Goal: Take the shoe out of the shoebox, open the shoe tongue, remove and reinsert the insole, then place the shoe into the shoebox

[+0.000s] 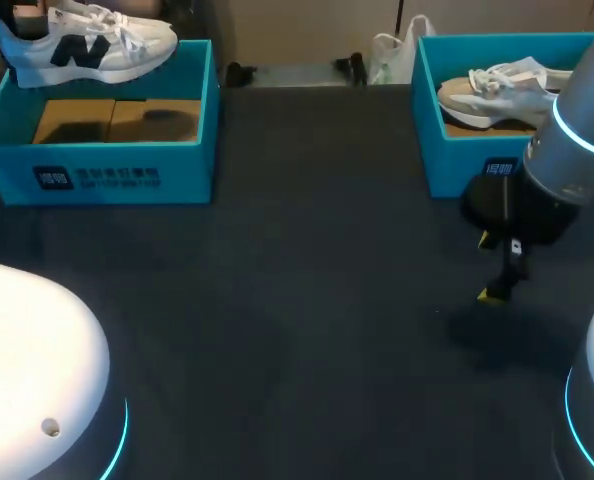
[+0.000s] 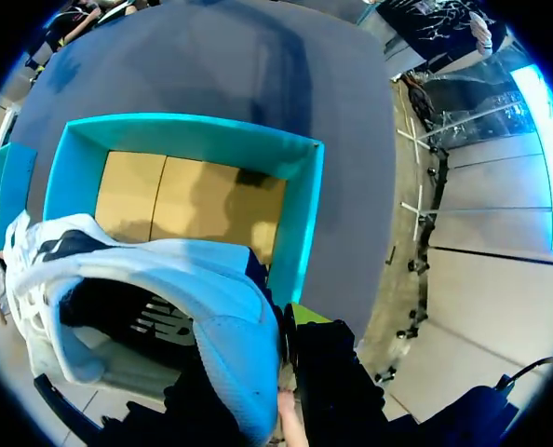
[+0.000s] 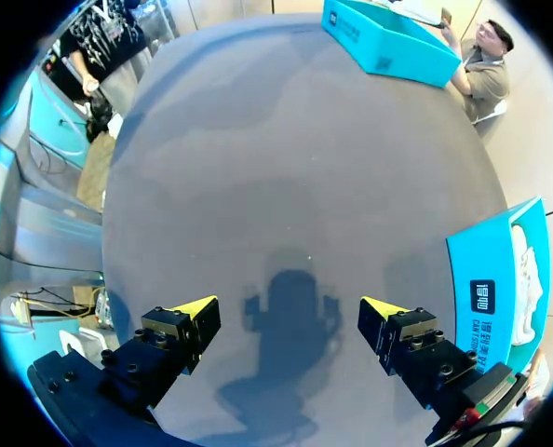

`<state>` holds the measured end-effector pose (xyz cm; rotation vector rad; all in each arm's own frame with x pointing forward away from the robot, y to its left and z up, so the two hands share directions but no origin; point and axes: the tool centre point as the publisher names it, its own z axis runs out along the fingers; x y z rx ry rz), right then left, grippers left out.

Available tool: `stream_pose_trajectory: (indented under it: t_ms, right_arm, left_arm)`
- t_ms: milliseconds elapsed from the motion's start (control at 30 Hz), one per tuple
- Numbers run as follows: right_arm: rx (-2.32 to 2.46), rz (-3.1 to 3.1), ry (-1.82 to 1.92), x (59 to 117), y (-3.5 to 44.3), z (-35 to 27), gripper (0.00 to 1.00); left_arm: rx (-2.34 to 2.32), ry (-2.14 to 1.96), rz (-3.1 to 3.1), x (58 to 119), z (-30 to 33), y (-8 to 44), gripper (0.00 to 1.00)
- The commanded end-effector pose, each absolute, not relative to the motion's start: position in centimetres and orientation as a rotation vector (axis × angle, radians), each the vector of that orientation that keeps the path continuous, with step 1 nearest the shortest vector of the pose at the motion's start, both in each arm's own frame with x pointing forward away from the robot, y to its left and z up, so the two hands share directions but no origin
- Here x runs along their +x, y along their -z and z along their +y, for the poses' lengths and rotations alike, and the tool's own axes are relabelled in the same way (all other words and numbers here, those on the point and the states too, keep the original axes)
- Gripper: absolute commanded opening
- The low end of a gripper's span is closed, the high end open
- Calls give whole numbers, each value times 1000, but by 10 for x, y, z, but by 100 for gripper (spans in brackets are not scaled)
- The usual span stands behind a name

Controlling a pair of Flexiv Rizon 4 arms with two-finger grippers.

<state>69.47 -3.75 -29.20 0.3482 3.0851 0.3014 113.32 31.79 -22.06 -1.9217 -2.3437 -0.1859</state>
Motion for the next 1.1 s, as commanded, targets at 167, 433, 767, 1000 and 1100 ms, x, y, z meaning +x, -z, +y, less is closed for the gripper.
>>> stream_pose_trajectory:
  t_ms: [167,433,767,1000,1100]
  right_arm:
    - [348,3083,-299,694,293,-37,100]
    - [348,3083,-299,694,293,-37,100]
    - [348,3083,-299,694,293,-37,100]
    - [348,3083,-299,694,293,-37,100]
    - [348,3083,-299,694,293,-37,100]
  left_arm:
    - [-1914,235,-2344,1143,310,245,0]
    - [-1891,245,-2317,1149,311,271,0]
    - [-1922,210,-2283,1127,317,280,0]
    - [-1943,278,-2249,1111,321,276,0]
    - [-1943,278,-2249,1111,321,276,0]
